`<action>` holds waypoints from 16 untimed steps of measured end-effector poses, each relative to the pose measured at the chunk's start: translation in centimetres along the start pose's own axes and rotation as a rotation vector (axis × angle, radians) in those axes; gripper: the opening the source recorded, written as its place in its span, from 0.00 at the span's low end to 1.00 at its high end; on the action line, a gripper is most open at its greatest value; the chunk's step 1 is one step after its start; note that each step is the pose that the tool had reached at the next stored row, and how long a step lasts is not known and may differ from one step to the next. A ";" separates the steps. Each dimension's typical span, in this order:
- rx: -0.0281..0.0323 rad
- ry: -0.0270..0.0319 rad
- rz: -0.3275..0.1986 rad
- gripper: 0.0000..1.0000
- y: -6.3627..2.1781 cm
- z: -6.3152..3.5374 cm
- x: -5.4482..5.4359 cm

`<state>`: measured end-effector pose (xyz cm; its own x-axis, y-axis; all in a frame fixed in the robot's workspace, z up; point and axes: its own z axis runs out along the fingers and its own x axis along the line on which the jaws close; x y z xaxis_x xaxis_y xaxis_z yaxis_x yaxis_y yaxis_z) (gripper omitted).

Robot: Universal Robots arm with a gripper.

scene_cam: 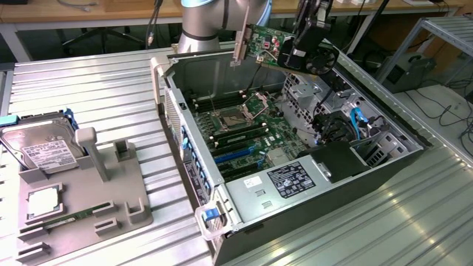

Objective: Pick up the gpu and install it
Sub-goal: 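Insert the gpu into the slot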

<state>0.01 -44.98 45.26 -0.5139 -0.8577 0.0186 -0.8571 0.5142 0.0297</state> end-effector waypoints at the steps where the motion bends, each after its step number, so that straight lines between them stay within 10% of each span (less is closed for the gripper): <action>1: 0.0002 0.0003 -0.010 0.28 0.00 0.00 0.0; 16: 0.0030 0.0048 -0.159 0.28 0.00 0.02 0.0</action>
<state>0.01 -44.98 45.24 -0.3715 -0.9282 0.0186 -0.9278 0.3720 0.0297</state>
